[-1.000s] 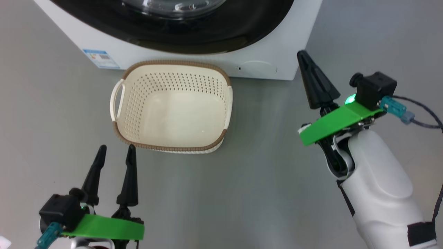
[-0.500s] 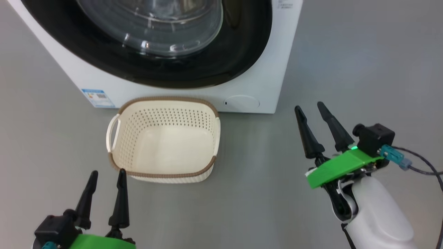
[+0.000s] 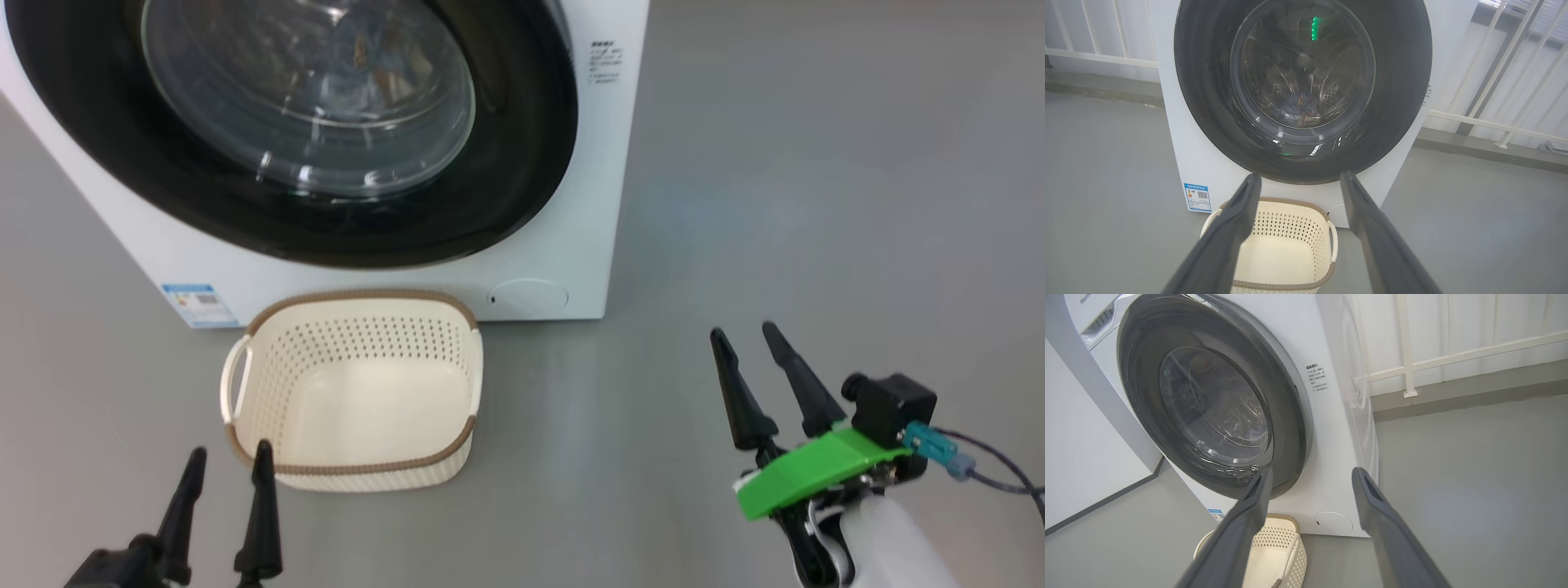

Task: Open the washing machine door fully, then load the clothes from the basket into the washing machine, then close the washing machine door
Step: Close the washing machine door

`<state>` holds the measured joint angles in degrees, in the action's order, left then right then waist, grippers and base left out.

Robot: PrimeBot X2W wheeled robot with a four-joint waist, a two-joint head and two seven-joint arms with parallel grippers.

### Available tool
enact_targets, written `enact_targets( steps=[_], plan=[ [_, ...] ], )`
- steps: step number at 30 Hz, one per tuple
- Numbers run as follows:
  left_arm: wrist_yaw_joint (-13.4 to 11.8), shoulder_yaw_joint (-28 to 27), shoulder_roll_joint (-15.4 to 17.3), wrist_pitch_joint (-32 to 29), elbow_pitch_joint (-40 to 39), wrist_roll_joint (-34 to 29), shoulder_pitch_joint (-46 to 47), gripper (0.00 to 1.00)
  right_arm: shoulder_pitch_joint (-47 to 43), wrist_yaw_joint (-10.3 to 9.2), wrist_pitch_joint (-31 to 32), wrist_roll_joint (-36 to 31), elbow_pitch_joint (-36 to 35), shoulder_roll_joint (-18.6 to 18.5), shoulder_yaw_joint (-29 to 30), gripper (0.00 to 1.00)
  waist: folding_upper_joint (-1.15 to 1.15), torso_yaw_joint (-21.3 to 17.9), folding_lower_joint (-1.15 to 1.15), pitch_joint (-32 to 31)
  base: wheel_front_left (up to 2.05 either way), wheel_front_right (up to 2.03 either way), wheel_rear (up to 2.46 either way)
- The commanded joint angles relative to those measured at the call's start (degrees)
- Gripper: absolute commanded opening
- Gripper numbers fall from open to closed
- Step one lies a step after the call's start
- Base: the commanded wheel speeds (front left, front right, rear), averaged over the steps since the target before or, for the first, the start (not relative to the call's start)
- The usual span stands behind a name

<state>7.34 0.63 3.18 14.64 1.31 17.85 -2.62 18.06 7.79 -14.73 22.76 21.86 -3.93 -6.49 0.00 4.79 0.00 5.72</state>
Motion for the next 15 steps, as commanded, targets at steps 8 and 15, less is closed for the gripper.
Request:
enact_targets(
  steps=[8,15],
  plan=[
    [0.1,-4.3,0.7,0.4,-1.1,-1.6,-2.3,1.00,-5.0,-0.31,-0.3,-3.1,-4.0,0.3,0.0,1.00,0.00,-4.3,0.00,-5.0,0.00,0.00,0.00],
    [0.1,-5.2,0.4,0.4,-1.3,-2.2,-2.8,1.00,-8.4,-0.31,-0.3,-5.2,-6.7,0.7,1.8,1.00,0.00,-5.2,0.00,-5.8,0.00,0.00,0.00]
  ],
)
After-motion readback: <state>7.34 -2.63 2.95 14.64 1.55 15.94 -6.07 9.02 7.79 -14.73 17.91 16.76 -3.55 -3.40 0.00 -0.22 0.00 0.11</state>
